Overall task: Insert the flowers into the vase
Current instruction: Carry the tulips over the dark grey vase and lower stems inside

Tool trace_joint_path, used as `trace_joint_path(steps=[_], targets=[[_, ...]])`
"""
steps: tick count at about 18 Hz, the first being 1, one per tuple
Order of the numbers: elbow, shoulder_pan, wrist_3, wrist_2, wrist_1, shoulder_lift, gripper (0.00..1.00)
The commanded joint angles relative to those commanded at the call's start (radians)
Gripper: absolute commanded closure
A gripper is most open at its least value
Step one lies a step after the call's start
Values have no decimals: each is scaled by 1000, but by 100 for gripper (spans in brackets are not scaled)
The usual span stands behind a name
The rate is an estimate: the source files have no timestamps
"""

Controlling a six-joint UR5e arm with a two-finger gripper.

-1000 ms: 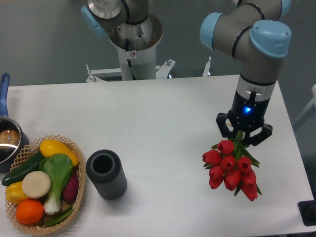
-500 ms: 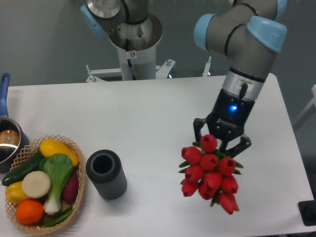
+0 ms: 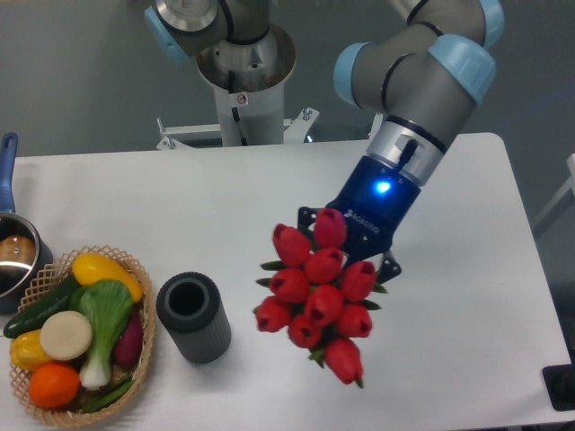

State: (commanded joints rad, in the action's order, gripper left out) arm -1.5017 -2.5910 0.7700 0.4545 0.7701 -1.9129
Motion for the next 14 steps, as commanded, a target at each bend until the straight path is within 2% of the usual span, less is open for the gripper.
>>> trace_joint_path(steps=[7, 14], targets=[[-3, 23, 0, -190, -8, -5, 100], [-5, 54, 11, -266, -9, -15, 100]])
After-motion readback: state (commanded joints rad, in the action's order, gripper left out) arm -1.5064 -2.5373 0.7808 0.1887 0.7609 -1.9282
